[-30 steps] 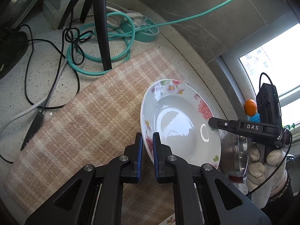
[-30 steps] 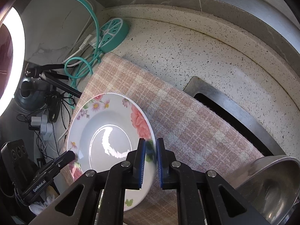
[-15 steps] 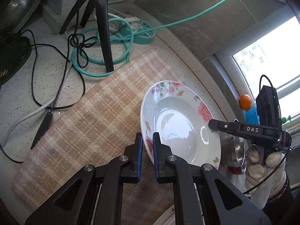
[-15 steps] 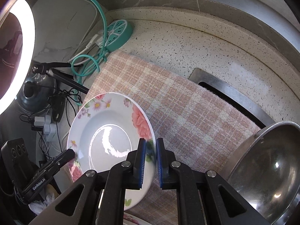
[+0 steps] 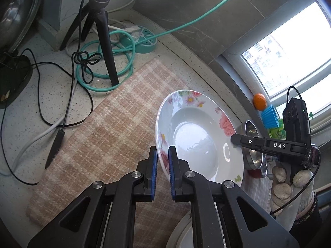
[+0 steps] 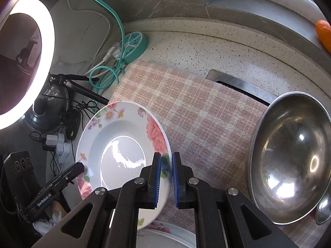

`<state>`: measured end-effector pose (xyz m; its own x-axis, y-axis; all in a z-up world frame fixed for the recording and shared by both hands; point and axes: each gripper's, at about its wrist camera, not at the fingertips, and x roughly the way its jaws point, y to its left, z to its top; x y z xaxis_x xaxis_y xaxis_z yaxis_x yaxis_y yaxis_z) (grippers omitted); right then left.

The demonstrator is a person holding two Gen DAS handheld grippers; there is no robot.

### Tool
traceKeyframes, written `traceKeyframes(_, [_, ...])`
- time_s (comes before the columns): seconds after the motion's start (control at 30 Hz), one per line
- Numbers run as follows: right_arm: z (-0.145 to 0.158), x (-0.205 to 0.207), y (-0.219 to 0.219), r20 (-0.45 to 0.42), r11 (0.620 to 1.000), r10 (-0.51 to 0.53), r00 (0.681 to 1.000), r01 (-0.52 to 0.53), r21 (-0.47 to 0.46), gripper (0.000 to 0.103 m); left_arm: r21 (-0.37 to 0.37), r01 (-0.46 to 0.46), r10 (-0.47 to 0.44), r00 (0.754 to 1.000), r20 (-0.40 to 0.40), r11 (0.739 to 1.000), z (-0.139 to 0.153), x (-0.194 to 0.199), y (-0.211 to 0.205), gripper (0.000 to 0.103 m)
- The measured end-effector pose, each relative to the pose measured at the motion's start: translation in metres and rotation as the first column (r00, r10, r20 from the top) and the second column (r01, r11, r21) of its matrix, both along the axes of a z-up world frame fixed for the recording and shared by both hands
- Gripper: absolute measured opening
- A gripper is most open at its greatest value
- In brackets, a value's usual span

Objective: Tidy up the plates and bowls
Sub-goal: 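Close both grippers on the pink-flowered plate rim and lift it, then carry the pink-flowered plate with both grippers and lower it onto the plate stack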

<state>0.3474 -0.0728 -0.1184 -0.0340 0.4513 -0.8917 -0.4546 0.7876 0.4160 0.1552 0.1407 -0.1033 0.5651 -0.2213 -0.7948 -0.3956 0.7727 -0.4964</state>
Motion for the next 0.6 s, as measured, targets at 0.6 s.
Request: traceKeyframes(0.6, [0.024, -0.060, -0.055, 0.026, 0.984, -0.175, 0.984, 0.174, 0.032, 0.009, 0.010, 0.171, -0.171, 0.985, 0.033, 0.985, 0.016, -0.012, -0.020, 0.009])
